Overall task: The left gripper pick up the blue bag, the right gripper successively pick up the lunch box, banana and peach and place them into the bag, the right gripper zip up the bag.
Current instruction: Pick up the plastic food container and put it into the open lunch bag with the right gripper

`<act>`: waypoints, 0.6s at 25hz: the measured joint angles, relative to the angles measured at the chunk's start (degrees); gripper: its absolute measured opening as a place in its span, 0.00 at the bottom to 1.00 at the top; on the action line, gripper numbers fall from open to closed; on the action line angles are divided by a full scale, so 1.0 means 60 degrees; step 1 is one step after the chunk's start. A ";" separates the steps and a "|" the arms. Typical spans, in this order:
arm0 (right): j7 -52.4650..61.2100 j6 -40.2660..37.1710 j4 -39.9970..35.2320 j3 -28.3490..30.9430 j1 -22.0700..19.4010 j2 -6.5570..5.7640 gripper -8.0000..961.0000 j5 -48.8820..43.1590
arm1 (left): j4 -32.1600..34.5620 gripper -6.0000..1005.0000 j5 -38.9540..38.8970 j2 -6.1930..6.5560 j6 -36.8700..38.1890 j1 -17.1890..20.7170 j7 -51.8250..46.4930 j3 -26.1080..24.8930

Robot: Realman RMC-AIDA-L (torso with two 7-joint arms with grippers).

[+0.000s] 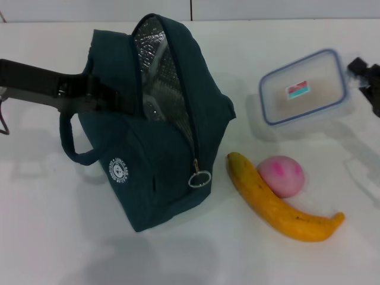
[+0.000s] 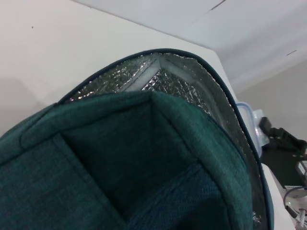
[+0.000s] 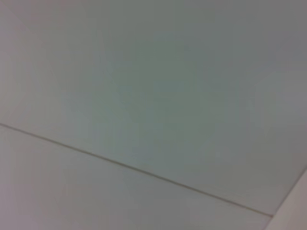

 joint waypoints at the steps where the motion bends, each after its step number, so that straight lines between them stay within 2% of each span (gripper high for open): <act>1: 0.0042 -0.0103 -0.0023 0.0000 -0.0076 -0.0009 0.11 0.0071 | 0.0000 0.04 0.0000 -0.0001 0.0003 0.0000 -0.0011 0.0007; 8: 0.0339 -0.1102 -0.0053 -0.0001 -0.0371 -0.0051 0.12 0.0657 | 0.0011 0.04 -0.0042 -0.0039 0.0231 -0.0084 -0.0017 0.0041; 9: 0.0541 -0.1593 -0.0058 0.0000 -0.0381 -0.0046 0.12 0.0807 | 0.0014 0.04 -0.0089 -0.0039 0.0257 -0.0087 -0.0017 0.0044; 15: 0.1213 -0.3239 0.0105 -0.0006 0.0003 0.0079 0.13 0.1209 | 0.0020 0.04 -0.0253 -0.0043 0.0378 -0.0090 -0.0006 0.0078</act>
